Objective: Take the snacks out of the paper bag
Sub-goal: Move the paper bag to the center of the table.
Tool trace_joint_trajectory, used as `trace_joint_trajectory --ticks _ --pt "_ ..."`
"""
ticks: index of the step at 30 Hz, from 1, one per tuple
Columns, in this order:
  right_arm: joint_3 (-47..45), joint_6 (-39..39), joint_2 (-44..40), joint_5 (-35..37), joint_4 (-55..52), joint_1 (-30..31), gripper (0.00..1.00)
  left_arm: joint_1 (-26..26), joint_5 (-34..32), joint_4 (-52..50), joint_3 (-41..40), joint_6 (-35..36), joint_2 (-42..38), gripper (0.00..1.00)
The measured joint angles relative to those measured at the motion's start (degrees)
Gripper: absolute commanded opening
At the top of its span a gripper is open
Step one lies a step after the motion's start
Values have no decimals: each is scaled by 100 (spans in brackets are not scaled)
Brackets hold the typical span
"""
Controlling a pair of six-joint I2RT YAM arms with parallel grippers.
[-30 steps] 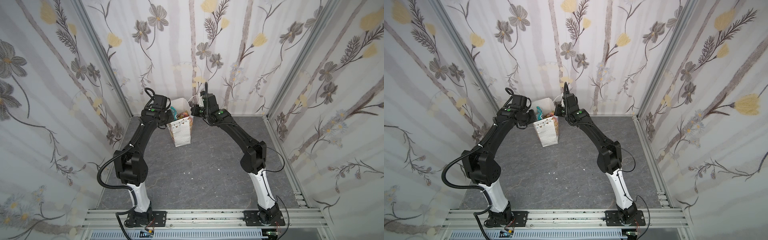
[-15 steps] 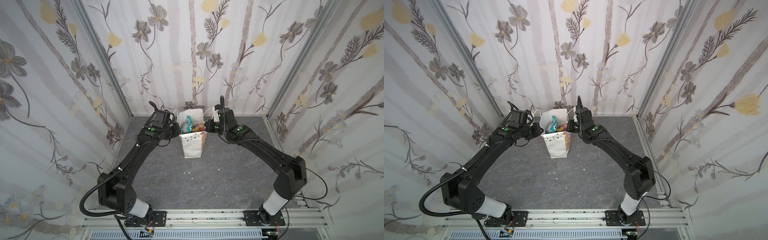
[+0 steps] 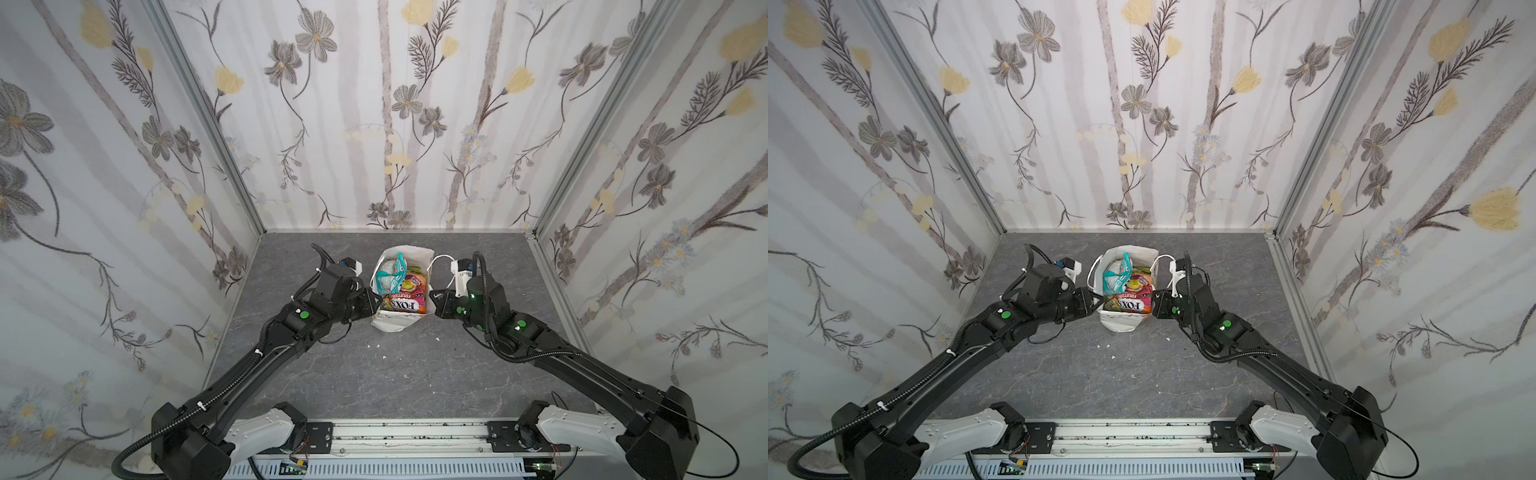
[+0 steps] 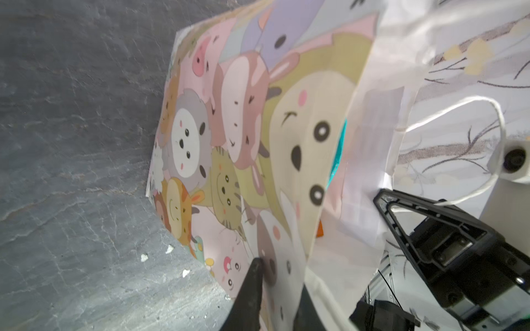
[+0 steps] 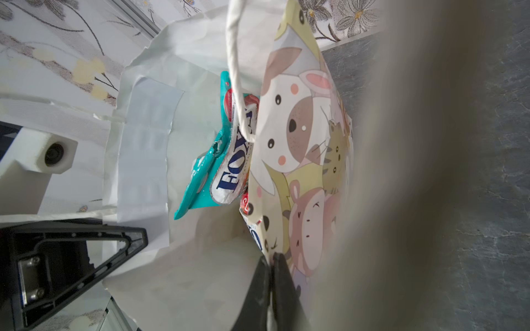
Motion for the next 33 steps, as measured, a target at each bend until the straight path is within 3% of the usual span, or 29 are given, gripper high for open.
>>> trace_joint_trajectory --ticks 10,13,17,19,22,28,33 --pt "605 70 -160 280 -503 48 6 -192 -555 -374 374 -138 -79 4" --pt "874 -15 -9 282 -584 48 9 -201 -579 -409 542 -118 109 6" --pt "1010 -81 87 310 -514 50 20 -210 -581 -404 599 -87 256 19" --pt "994 -116 87 350 -514 42 33 -205 -603 -407 560 -81 251 40" --pt "918 -142 9 413 -564 42 41 -205 -616 -422 468 -96 181 56" --pt "1193 -162 -339 658 -1034 42 53 -205 -675 -675 568 -31 -175 78" --pt "1628 -125 -780 885 -1550 48 56 -205 -774 -1051 1051 535 -632 89"
